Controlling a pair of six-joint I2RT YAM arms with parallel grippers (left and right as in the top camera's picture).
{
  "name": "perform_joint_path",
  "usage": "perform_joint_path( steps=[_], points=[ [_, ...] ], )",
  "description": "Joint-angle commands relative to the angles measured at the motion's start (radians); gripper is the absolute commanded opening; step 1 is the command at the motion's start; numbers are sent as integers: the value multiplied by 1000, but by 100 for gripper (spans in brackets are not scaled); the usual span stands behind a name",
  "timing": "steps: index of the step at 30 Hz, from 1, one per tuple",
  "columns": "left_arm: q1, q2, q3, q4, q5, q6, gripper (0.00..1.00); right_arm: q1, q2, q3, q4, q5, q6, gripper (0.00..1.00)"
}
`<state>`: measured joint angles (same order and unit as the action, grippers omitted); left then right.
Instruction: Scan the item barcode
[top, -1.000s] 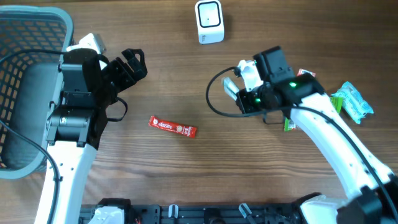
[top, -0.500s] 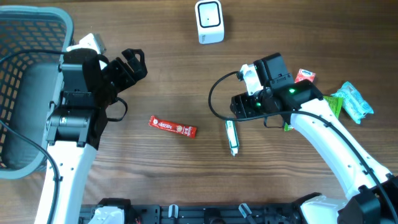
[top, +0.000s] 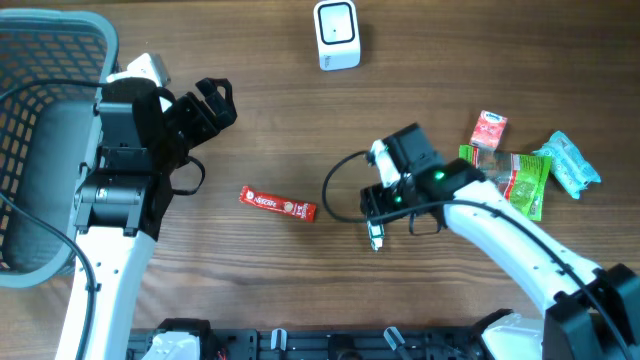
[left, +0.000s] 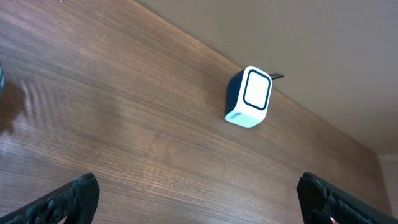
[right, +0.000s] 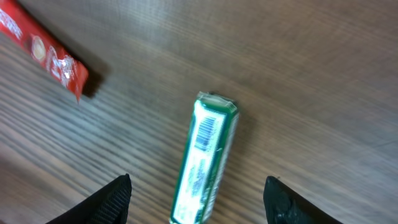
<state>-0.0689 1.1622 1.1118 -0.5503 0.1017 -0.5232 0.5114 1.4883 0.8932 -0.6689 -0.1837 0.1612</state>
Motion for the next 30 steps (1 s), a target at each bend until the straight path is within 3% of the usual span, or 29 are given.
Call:
perform_joint_path(
  steps=[1,4,7,13,16,20,21,23,28,30],
  points=[
    [6,3,1,2,-3,22,100,58,11,-77,88,99,63,68],
    [6,3,1,2,-3,22,100,72,12,-122,167,99,77,63],
    [6,3,1,2,-3,23,100,73,12,-172,228,118,79,48],
    [6,3,1,2,-3,22,100,73,12,-199,238,162,112,41],
    [6,3,1,2,-3,22,100,73,12,-199,240,162,112,30],
    [6,3,1,2,-3,22,100,71,11,-199,255,166,108,31],
    [6,3,1,2,-3,23,100,71,11,-199,259,166,108,43],
    [6,3,1,2,-3,23,100,71,11,-199,262,164,109,48],
    [6,3,1,2,-3,23,100,71,12,-202,239,155,130,35],
    [6,3,1,2,-3,22,100,71,12,-202,243,154,131,34]
  ],
)
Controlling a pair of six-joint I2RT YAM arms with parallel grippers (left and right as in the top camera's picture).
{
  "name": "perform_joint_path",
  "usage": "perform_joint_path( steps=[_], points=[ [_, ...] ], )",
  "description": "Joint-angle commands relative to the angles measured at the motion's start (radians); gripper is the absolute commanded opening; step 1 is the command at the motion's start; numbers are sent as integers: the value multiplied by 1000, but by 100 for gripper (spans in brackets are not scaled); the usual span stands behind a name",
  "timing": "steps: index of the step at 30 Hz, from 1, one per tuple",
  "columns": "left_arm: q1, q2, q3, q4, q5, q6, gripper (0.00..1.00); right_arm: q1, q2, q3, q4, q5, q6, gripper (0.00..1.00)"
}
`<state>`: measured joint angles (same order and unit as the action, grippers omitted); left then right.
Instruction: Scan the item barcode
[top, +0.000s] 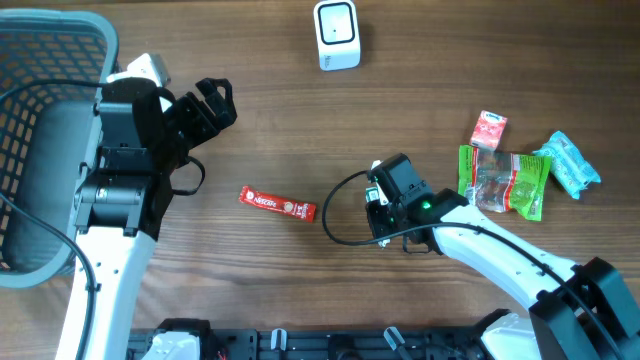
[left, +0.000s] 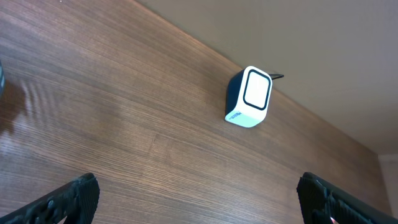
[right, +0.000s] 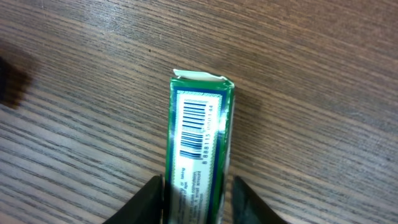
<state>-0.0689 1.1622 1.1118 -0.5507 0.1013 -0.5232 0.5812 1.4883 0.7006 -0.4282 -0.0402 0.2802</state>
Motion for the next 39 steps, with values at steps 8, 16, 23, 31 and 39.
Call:
perform_joint_path(
  steps=[8,16,23,31,39],
  points=[
    [6,3,1,3,-3,23,100,-48,11,22,-1,-74,-63,58],
    [6,3,1,3,-3,22,100,-86,-84,280,-207,-171,-172,100],
    [6,3,1,3,-3,22,100,-85,-49,163,-198,-170,-121,90],
    [6,3,1,3,-3,22,100,-85,38,26,-76,-170,-70,55],
    [6,3,1,3,-3,23,100,-88,57,66,-101,-75,-71,21]
  ],
)
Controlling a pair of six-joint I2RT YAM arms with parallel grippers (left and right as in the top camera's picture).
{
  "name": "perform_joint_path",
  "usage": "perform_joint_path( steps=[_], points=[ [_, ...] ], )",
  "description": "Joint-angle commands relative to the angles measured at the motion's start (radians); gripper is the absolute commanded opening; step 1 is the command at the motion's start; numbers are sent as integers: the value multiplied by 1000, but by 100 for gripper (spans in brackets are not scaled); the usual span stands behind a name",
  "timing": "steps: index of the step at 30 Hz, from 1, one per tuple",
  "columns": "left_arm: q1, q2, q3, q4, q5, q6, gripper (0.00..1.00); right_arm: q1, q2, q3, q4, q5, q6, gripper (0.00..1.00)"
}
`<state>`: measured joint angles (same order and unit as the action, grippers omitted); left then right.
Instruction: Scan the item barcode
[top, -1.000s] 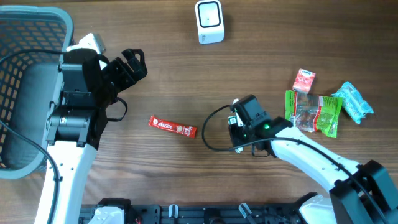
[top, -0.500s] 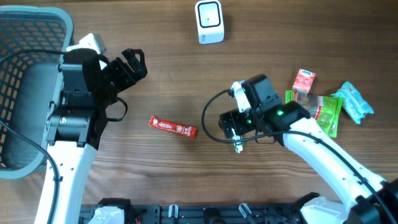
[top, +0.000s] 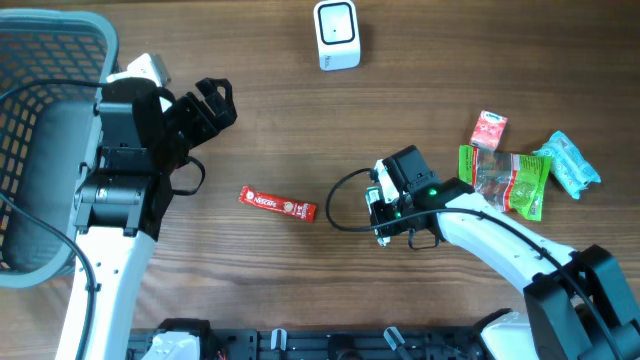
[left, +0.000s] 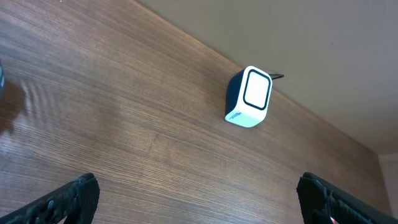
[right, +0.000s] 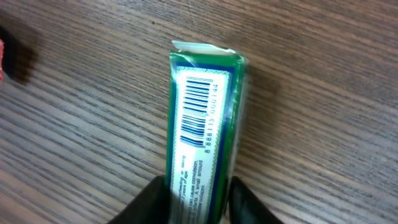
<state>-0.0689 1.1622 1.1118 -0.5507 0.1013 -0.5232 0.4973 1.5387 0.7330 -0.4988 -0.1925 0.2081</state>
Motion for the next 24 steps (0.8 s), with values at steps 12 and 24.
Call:
perform_joint_path(
  steps=[12,24],
  points=[
    [6,3,1,3,-3,23,100,-14,-13,223,-232,602,65,21],
    [6,3,1,3,-3,22,100,98,259,216,-184,848,158,26]
  ],
)
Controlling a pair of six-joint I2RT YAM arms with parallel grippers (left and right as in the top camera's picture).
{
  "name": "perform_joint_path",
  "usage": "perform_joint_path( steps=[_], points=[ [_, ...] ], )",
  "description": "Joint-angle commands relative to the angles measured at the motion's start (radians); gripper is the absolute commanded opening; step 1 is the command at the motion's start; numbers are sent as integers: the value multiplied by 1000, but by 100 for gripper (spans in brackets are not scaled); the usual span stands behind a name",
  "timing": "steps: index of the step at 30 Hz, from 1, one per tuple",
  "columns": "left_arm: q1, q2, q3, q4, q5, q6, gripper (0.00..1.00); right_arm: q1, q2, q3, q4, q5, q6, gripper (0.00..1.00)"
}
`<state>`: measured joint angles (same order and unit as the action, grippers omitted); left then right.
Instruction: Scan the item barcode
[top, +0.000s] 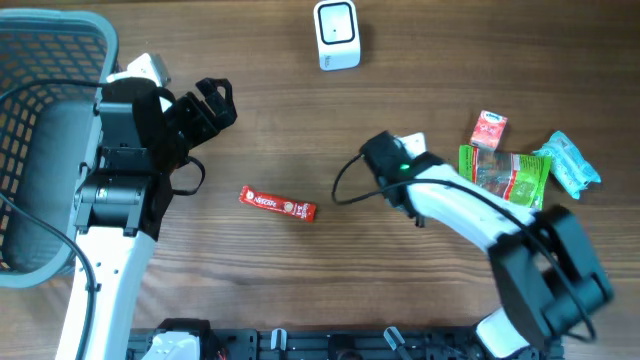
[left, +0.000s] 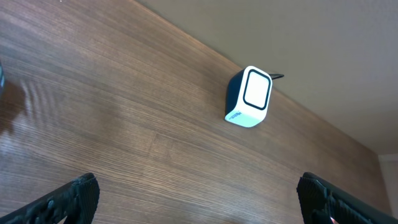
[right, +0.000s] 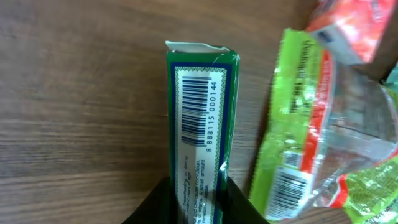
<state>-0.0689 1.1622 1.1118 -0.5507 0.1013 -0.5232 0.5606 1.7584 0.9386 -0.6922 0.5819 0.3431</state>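
A slim green box (right: 200, 112), its white barcode label facing the camera, is clamped between the fingers of my right gripper (right: 194, 194). In the overhead view the right gripper (top: 404, 158) sits right of the table's middle, with the box's pale end (top: 414, 140) poking out beside the snack packets. The white scanner (top: 337, 35) stands at the far edge, and the left wrist view also shows the scanner (left: 249, 97). My left gripper (left: 199, 208) hangs open and empty at the left, near the basket.
A grey mesh basket (top: 30, 60) fills the far left. A red candy bar (top: 278, 205) lies left of centre. At the right lie a green snack bag (top: 512, 180), a red packet (top: 489, 130) and a teal packet (top: 571, 165). The green bag (right: 292, 130) lies just beside the held box.
My right gripper, still shut on the green box, has moved away from the front and turned, now beside the green snack bag. The left arm has not moved.
The right gripper stood open above the green box lying on the table near the red bar. Then its fingers were down on either side of the box, then shut on it. Now it holds the box further back, beside the snack packets.
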Motion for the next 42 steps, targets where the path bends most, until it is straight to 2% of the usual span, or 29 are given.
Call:
perform_joint_path(
  steps=[1,6,11,12,13,14,17,19,23,27,31,33,36,42],
  points=[
    [6,3,1,3,-3,22,100,44,41,11,13,60,23,27],
    [6,3,1,3,-3,22,100,75,40,11,32,-83,3,50],
    [6,3,1,3,-3,23,100,64,0,56,-23,-144,-8,54],
    [6,3,1,3,-3,22,100,47,-33,90,-53,-193,-56,55],
    [6,3,1,3,-3,22,100,29,-60,108,-63,-246,-89,59],
    [6,3,1,3,-3,22,100,11,-80,119,-69,-285,-109,69],
    [6,3,1,3,-3,22,100,-83,-132,124,-79,-438,-149,83],
    [6,3,1,3,-3,22,100,-162,-131,120,-100,-544,-182,88],
    [6,3,1,3,-3,22,100,-256,-128,53,-81,-651,-193,86],
    [6,3,1,3,-3,23,100,-257,-128,-27,15,-650,-222,83],
    [6,3,1,3,-3,22,100,-257,-128,-51,81,-649,-234,71],
    [6,3,1,3,-3,22,100,-257,-128,-51,86,-621,-214,68],
    [6,3,1,3,-3,23,100,-257,-128,-51,87,-537,-181,68],
    [6,3,1,3,-3,22,100,-257,-128,-65,92,-632,-183,68]
  ],
)
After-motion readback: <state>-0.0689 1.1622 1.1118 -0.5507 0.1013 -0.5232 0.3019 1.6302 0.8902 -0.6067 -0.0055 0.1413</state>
